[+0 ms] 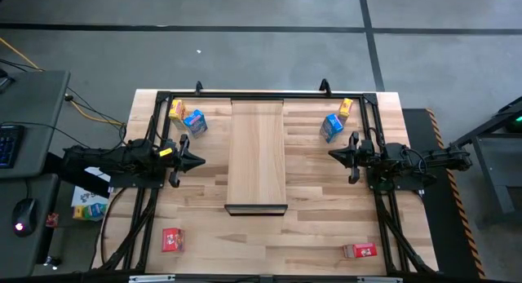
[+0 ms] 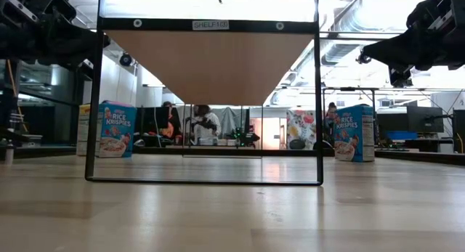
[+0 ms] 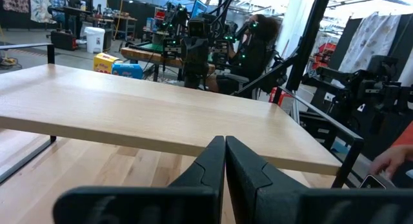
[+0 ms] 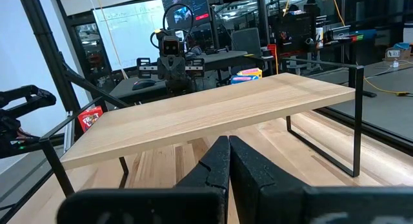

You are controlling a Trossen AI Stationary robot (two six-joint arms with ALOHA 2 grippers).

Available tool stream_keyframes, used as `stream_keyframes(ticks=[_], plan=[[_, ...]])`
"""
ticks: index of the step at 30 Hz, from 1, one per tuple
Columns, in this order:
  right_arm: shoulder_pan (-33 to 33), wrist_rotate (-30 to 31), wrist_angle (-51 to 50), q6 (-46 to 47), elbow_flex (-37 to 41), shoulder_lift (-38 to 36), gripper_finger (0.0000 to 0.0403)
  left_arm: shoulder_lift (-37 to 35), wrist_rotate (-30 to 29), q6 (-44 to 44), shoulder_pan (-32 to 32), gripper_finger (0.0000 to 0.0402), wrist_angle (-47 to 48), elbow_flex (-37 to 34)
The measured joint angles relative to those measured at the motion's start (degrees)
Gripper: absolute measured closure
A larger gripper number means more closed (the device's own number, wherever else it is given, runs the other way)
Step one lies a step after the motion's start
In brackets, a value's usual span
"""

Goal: Stack cereal on shelf

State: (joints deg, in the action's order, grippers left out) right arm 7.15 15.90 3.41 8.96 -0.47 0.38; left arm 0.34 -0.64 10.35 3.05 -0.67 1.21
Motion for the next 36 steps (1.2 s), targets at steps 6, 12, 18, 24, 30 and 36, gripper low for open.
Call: stream_keyframes(ticks=[6, 12, 18, 24, 30, 36], plan=[[-0.01, 0.00, -0.01, 0.01, 0.00, 0.00, 0.0402, 0.00, 0.00, 0.00, -0.01, 0.0396, 0.02, 0.00], [0.00, 0.00, -0.01, 0.01, 0.00, 0.00, 0.0402, 0.00, 0.00, 0.00, -0.02, 0.0396, 0.02, 0.00], [-0.01, 0.00, 0.00, 0.00, 0.00, 0.02, 0.0402, 0.00, 0.00, 0.00, 0.00, 0.0396, 0.00, 0.00], [-0.01, 0.63, 0.15, -1.09, 0.00, 0.00, 0.0402, 0.02, 0.00, 0.00, 0.00, 0.0396, 0.00, 0.00], [-0.01, 1.68, 5.61, 10.30, 0.00, 0.02, 0.0402, 0.02, 0.00, 0.00, 0.00, 0.0396, 0.02, 0.00], [-0.06, 13.14, 22.55, 8.52, 0.00, 0.02, 0.0402, 0.01, 0.00, 0.00, -0.02, 0.0396, 0.02, 0.00]])
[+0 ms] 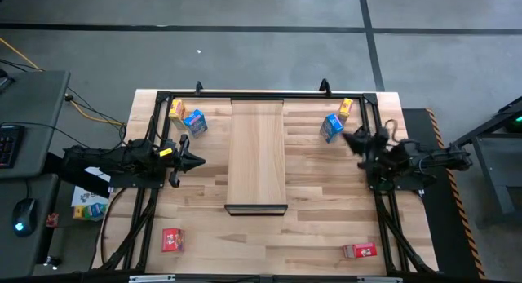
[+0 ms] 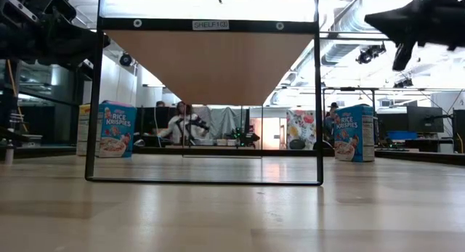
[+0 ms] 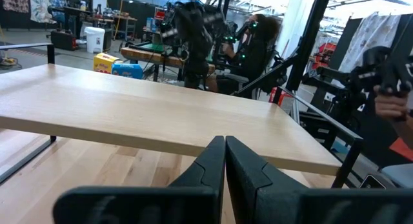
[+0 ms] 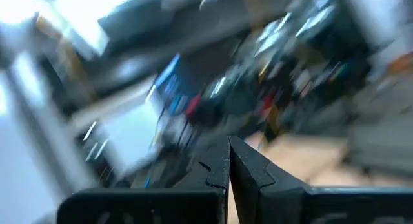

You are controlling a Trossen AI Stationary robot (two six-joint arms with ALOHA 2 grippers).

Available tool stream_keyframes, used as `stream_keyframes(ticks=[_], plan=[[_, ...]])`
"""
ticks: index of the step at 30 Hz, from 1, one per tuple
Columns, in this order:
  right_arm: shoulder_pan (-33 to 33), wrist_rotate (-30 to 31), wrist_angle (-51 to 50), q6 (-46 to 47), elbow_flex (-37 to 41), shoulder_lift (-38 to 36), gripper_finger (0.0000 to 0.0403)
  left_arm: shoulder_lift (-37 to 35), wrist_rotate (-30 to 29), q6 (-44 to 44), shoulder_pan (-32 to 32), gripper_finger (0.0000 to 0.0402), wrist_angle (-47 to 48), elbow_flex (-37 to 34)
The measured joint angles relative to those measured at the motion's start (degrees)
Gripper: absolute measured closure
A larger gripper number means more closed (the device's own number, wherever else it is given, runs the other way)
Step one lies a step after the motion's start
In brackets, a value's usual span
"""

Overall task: Stack cereal on shelf
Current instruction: Put the right blue cereal box on the shelf

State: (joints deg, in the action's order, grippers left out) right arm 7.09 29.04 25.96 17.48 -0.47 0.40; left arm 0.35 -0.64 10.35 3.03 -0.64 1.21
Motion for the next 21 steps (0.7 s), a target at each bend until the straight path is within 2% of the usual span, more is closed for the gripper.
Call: stream_keyframes(ticks=[3, 7, 11, 14, 18, 21], plan=[[-0.01, 3.73, 4.63, -1.41, -0.33, 1.68, 0.0402, -0.01, 0.00, 0.00, 0.00, 0.0396, -0.02, 0.00], [-0.78, 6.26, -0.67, -2.53, -6.27, 8.06, 0.0379, 0.00, 0.00, 0.00, 0.01, 0.0396, -0.02, 0.00], [-3.29, 12.28, -20.29, -0.88, -16.41, 18.05, 0.0303, 0.02, 0.00, 0.00, 0.02, 0.0396, -0.02, 0.00], [-6.81, 15.53, -39.82, 6.42, -25.20, 26.13, 0.0229, 0.02, 0.00, 0.00, -0.01, 0.0396, -0.02, 0.00], [-12.54, 13.07, -61.41, 18.46, -34.72, 36.69, 0.0139, 0.02, 0.00, 0.00, 0.01, 0.0396, -0.01, 0.00], [-16.58, 9.19, -69.69, 23.09, -38.36, 43.63, 0.0093, 0.01, 0.00, 0.00, 0.02, 0.0396, -0.01, 0.00]])
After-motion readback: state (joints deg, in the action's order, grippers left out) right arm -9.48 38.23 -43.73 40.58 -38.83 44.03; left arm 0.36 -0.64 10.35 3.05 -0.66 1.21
